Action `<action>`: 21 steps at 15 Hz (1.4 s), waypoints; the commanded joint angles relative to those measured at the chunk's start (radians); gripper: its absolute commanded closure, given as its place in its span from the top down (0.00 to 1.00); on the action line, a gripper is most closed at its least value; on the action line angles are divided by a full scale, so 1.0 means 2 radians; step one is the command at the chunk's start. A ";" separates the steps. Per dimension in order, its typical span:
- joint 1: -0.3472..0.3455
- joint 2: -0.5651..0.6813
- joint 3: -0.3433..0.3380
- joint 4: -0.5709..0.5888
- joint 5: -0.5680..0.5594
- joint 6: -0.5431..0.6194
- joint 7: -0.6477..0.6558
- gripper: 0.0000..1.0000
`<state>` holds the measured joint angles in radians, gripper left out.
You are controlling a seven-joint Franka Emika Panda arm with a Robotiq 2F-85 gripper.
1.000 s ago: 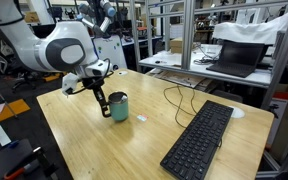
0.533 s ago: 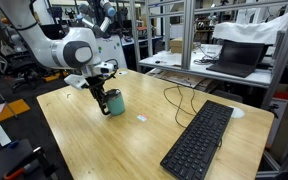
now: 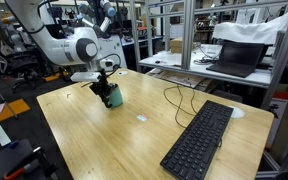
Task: Move the thermos to the left side of the table
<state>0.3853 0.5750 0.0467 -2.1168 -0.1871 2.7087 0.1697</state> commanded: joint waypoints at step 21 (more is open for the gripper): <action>-0.046 0.018 0.036 0.066 0.011 -0.114 -0.088 1.00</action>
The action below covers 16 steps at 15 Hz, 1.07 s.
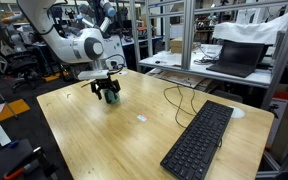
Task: Move the thermos to the left side of the table
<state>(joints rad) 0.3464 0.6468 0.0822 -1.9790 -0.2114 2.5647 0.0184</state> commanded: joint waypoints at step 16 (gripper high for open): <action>-0.077 -0.131 -0.002 -0.074 0.118 -0.051 0.116 1.00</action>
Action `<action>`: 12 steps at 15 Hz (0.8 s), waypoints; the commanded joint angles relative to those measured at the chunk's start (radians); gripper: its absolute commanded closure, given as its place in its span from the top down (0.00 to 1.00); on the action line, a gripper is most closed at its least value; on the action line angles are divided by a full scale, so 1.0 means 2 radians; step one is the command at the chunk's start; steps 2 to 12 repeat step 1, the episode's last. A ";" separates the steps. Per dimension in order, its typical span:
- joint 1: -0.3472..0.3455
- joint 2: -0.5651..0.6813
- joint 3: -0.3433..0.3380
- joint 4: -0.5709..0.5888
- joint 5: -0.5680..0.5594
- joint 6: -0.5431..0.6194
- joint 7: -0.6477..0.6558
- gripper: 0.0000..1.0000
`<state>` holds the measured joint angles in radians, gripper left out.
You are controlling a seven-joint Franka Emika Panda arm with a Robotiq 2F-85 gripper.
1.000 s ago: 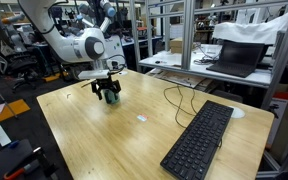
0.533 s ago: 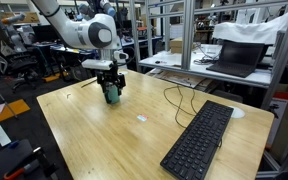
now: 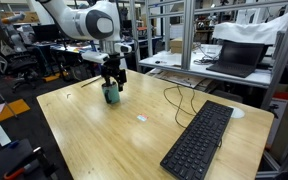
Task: Move the thermos to the left side of the table
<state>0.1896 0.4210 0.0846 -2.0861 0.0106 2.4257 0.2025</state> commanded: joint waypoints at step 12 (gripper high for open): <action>0.002 -0.018 -0.004 -0.023 0.005 0.024 0.031 1.00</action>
